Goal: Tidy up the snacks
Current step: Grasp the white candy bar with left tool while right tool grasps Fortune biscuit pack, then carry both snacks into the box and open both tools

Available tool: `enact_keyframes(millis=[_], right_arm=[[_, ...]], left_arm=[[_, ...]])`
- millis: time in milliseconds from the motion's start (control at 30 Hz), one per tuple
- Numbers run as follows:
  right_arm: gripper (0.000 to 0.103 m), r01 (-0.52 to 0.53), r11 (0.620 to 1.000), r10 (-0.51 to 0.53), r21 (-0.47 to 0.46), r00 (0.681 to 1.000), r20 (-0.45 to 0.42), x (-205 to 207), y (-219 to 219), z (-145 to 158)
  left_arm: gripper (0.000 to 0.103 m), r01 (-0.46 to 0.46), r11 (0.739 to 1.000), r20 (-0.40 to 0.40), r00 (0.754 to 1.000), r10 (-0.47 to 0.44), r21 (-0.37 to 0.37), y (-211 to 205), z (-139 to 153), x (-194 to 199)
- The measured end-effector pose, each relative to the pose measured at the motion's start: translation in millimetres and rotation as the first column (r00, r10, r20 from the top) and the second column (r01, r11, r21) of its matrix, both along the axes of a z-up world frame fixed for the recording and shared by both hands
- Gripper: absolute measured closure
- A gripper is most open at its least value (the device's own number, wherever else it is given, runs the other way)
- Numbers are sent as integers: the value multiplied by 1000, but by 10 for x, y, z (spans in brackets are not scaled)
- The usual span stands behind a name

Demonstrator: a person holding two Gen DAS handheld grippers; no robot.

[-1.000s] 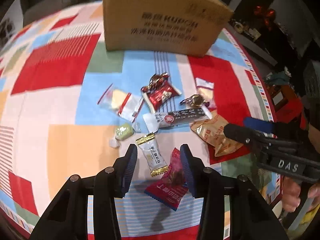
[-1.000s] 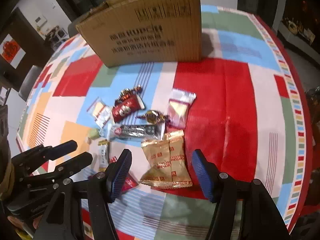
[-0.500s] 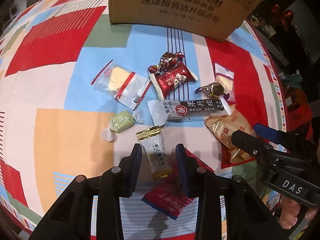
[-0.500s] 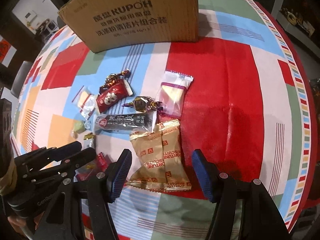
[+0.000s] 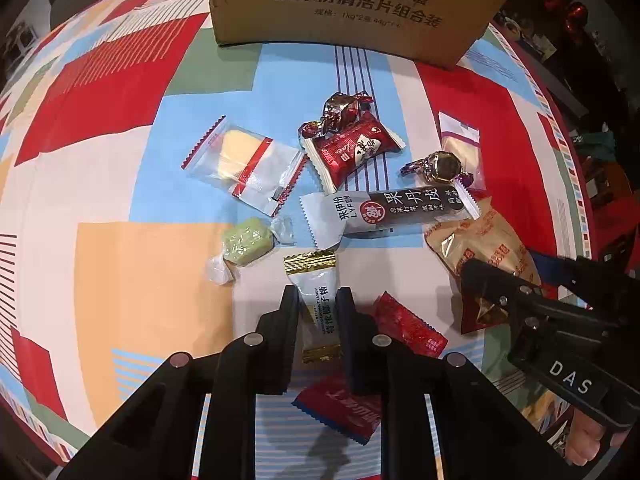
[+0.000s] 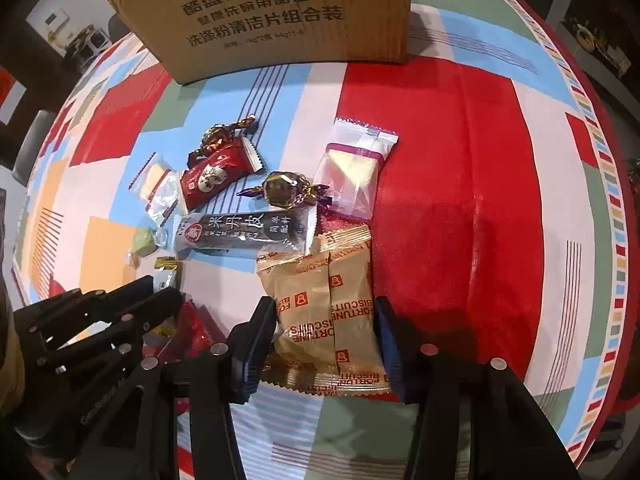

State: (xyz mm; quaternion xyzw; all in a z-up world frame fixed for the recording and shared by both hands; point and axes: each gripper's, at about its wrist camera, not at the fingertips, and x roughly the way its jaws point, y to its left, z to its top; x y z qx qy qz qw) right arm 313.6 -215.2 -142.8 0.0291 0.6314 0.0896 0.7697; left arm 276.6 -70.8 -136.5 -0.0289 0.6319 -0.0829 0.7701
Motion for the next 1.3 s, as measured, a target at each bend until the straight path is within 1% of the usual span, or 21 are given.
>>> enact_keyframes(millis=[67,133,267,500,667,1000,1300], right_arm=[[56,-5,1000,5,8,1000,3,-31,16,24],[57,-8,1000,8,2,1000,15,-60,29,61],[57,-12,1000,12,4,999,35,-121,34,156],[58,-17,1000,15,25,998,69,-262,-10,374],[58,-15,1000,12,25,993,118,-344,-20,590],[58,0,999,-9,41,976,217,-271,16,1011],[58,1,997,-22,72,957,290,-101,53,1337]], left_arm=[[84,2,1000,5,1000,-2,-4,22,19,-14],[84,7,1000,29,1000,-7,4,48,78,-41],[84,14,1000,56,998,-13,-17,101,207,-90],[84,28,998,108,994,-22,-51,169,449,-180],[84,51,997,150,988,-41,-64,154,627,-218],[84,91,993,250,966,-69,-77,157,1082,-201],[84,104,993,331,940,-79,-60,221,1482,-33]])
